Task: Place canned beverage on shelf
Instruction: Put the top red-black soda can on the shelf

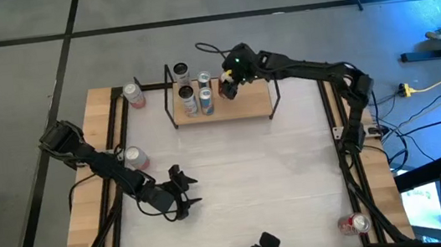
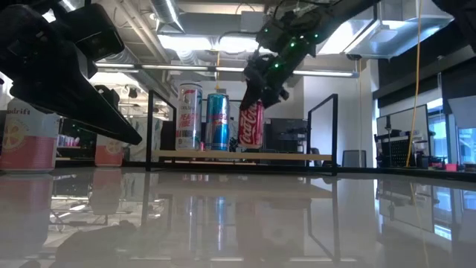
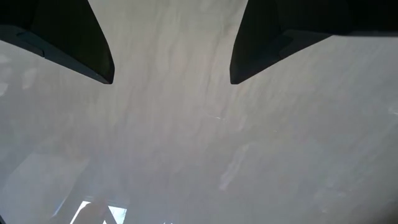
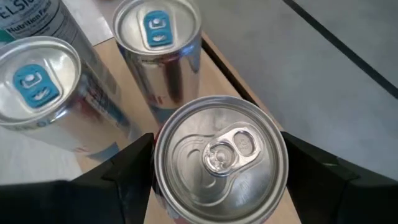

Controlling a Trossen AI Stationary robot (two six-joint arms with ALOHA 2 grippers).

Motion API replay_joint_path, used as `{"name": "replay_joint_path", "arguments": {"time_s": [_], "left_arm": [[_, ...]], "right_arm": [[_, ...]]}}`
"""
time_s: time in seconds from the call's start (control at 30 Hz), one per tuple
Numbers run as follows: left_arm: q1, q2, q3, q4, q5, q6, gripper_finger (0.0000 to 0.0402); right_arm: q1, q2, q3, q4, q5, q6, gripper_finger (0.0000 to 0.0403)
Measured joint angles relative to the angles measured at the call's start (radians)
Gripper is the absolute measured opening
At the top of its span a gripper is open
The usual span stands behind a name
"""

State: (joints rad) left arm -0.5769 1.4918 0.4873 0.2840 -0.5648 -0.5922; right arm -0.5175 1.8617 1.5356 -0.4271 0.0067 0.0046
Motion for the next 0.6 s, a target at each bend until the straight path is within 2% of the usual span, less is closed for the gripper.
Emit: {"name": "replay_joint_path", "arguments": {"time_s": [0.43,0.5,0.6], "left_arm": [[0.0,0.0,0.0,-0.001,0.0,0.0,0.031],[0.0,0.0,0.0,-0.001,0.0,0.0,0.031],[0.0,0.0,0.0,-0.001,0.0,0.0,0.031]], "right_arm": [[0.001,0.035,0.0,0.014,-0.027,-0.016,0.0284],[0.001,0.035,0.0,0.015,-0.026,-0.017,0.0306],[0.001,0.035,0.001,0.021,-0.027,-0.032,0.0369]]}}
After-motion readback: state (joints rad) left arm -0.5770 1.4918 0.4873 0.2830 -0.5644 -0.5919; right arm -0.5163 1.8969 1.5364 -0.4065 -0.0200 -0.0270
